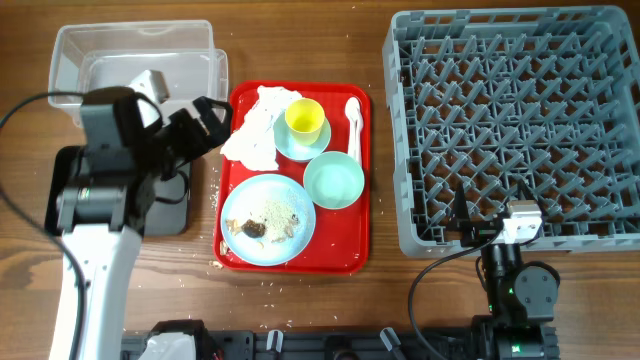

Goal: Sort waste into correct bins and load items into the dishwasher rack
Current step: 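Reach the left gripper over the red tray to the white napkin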

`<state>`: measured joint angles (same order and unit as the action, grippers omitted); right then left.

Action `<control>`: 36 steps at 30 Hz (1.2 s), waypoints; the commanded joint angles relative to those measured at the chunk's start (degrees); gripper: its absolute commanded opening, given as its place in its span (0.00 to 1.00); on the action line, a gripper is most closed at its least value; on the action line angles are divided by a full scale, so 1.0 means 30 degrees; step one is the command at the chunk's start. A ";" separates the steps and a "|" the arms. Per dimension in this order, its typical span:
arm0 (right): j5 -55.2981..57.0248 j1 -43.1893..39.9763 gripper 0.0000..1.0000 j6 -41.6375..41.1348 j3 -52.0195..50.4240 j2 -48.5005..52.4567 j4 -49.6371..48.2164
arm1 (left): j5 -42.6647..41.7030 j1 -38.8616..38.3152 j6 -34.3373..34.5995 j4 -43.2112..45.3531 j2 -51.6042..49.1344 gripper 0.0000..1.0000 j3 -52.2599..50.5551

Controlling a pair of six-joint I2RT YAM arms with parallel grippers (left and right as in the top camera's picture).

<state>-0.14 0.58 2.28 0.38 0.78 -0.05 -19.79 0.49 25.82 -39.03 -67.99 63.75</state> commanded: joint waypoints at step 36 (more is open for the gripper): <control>0.0022 -0.0080 1.00 0.0233 -0.0029 -0.0080 -0.0109 | 0.5974 -0.4845 -0.2047 -0.1129 -1.3063 0.56 0.2834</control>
<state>-0.14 0.58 2.28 0.38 0.80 -0.05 -1.56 -13.78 20.01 -42.37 -104.88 72.64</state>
